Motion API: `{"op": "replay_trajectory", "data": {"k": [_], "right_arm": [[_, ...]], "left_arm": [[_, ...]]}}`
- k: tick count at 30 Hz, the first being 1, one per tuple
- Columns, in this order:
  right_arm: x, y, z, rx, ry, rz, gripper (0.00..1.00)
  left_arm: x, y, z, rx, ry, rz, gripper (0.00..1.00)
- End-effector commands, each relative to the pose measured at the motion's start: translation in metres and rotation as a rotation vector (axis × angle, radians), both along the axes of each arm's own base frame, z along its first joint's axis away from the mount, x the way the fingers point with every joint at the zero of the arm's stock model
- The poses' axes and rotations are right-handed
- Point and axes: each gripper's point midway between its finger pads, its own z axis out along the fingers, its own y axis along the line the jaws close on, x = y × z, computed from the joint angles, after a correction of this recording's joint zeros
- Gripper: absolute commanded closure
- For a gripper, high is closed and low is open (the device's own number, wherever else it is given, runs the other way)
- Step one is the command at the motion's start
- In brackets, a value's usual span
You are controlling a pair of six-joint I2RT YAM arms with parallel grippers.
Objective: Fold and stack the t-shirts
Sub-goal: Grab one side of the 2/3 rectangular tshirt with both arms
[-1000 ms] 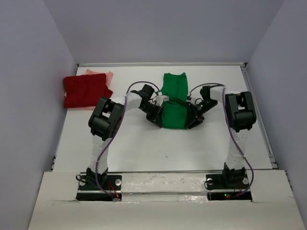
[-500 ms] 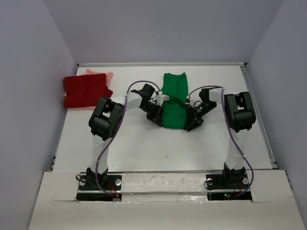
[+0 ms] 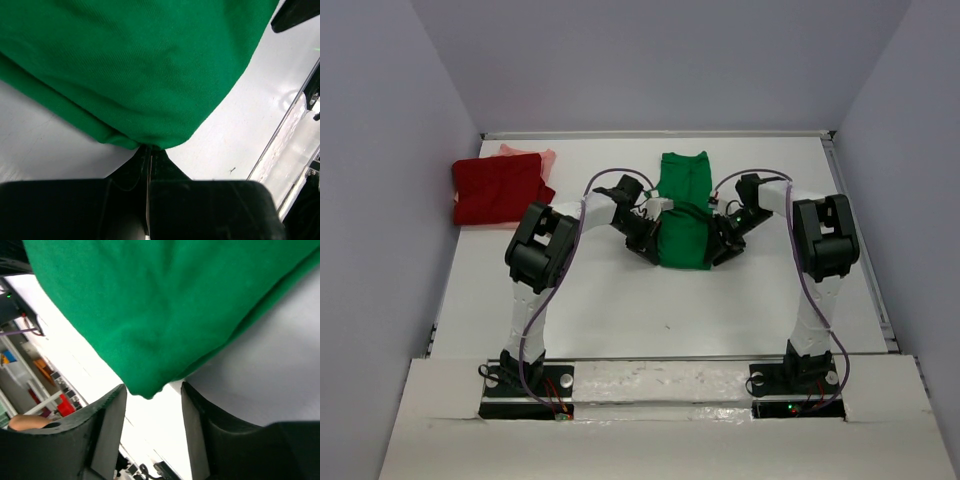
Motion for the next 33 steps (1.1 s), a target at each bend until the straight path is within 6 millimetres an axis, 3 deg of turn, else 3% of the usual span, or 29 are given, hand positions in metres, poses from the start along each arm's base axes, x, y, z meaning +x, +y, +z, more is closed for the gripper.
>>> {"op": "replay_trajectory", "data": {"k": [1,12,15,19,33], "right_arm": [[0.020,-0.005,0.001,-0.054,-0.134,0.011,0.48],[0.019,-0.005,0.008,-0.049,-0.150,0.003,0.65],[0.018,-0.006,0.012,-0.053,-0.167,0.004,0.74],[0.012,-0.007,0.010,-0.056,-0.155,0.004,1.00],[0.016,-0.008,0.025,-0.057,-0.206,0.007,1.00]], "left_arm": [[0.001,-0.003,0.019,-0.013,-0.075,-0.022,1.00],[0.003,-0.004,0.024,-0.015,-0.094,-0.026,1.00],[0.004,-0.005,0.027,-0.017,-0.102,-0.025,1.00],[0.006,-0.005,0.030,-0.019,-0.106,-0.023,1.00],[0.009,-0.004,0.046,-0.025,-0.157,-0.029,1.00]]}}
